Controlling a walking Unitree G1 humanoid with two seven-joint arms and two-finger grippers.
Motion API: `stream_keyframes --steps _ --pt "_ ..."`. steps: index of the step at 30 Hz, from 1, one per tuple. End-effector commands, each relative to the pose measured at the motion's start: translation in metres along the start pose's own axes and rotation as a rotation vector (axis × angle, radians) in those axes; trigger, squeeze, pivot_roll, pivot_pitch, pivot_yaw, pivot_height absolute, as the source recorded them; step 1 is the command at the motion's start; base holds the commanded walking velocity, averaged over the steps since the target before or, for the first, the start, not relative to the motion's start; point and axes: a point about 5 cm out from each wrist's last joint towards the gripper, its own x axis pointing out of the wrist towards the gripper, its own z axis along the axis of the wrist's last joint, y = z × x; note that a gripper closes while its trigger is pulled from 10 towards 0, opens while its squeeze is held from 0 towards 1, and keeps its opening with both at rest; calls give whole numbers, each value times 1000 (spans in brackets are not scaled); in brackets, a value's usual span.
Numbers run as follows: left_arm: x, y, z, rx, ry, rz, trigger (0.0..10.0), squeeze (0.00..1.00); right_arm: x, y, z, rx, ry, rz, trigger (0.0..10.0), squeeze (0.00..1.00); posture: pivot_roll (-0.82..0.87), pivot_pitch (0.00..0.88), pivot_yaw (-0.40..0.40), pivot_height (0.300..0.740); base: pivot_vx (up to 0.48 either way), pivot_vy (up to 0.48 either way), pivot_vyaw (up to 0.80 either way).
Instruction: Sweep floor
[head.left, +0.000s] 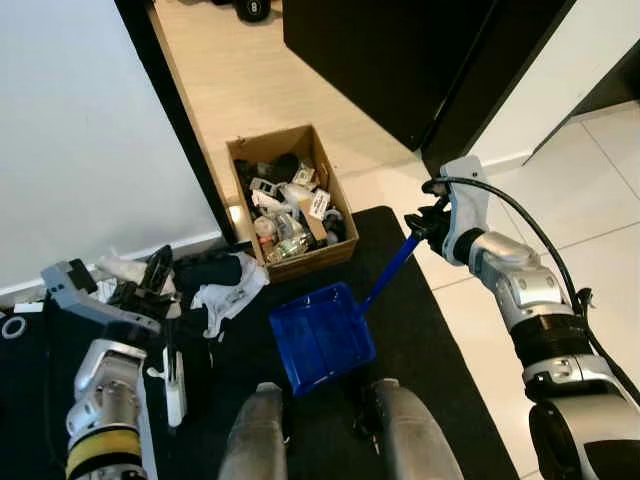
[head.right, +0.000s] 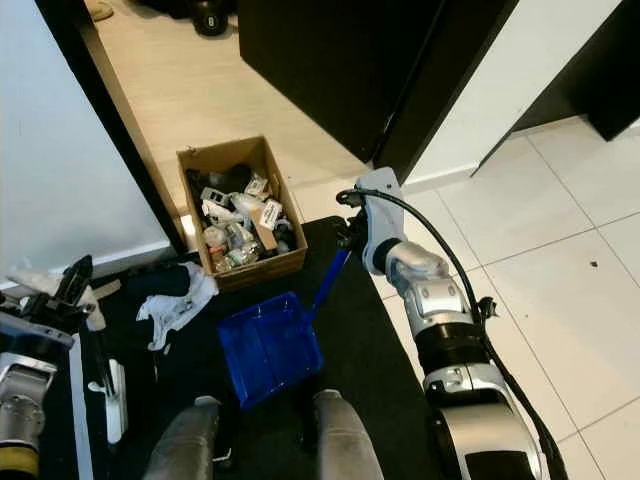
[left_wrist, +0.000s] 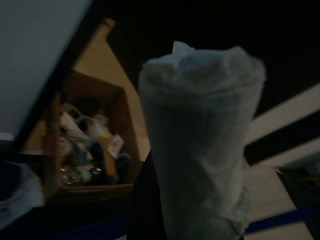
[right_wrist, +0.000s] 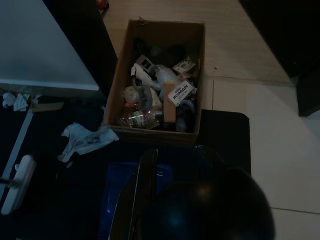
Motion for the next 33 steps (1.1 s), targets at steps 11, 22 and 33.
stream_keyframes --steps 11,22,33 --pt "12 -51 9 97 35 -198 10000 0 7 12 -15 29 72 59 10000 0 -35 268 -85 740 0 0 0" --pt "-19 -20 124 593 67 -98 10000 0 7 13 -22 48 81 57 10000 0 -6 286 -71 740 0 0 0" --pt "-38 31 101 526 108 113 10000 0 7 14 -23 55 81 51 10000 0 -40 295 -84 740 0 0 0"
